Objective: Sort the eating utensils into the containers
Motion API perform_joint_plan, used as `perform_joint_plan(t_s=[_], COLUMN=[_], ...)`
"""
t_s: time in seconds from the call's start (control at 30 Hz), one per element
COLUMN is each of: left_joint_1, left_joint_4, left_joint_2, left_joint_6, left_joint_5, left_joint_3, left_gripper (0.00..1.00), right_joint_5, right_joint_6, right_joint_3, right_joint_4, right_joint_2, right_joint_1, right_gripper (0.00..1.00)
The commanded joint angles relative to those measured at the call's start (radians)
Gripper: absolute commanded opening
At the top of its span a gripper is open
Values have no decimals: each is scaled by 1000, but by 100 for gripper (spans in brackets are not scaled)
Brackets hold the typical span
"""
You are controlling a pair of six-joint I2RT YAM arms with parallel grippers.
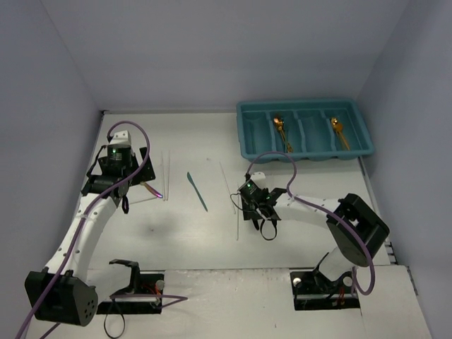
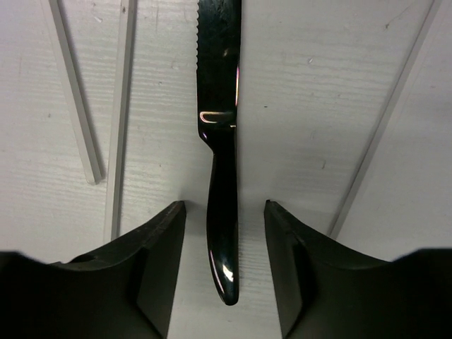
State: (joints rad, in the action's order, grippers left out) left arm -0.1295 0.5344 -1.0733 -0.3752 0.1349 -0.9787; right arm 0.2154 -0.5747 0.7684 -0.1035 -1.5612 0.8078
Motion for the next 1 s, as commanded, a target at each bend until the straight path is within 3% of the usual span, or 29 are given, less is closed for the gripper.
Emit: perform_joint_plan(t_s=[0.0,0.1,0.27,0.43,0.53,0.97], left_joint_1=[7,7,7,7,7,7], left_joint_4=[-37,-37,-36,-36,-37,-37], left_joint_2=[25,22,21,21,19,7], left_joint_6=[1,1,1,1,1,-1], left_joint_5=[3,3,2,2,3,2], left_joint_3=[-34,-34,-32,-31,-32,-34], left_gripper=[94,94,94,94,94,94], right_joint_5=[49,55,67,53,64,166], right_joint_6=[-25,-26,-25,-10,13,147], right_joint_3=[14,19,22,17,24,166], right_joint_4=[-10,-5,-1,7,6,-24], right_joint_2=[-66,-102,-134,-163,-136,298], right_joint_1=[4,3,-7,-32,-35,-12], right_gripper=[39,27,23,1,0,0])
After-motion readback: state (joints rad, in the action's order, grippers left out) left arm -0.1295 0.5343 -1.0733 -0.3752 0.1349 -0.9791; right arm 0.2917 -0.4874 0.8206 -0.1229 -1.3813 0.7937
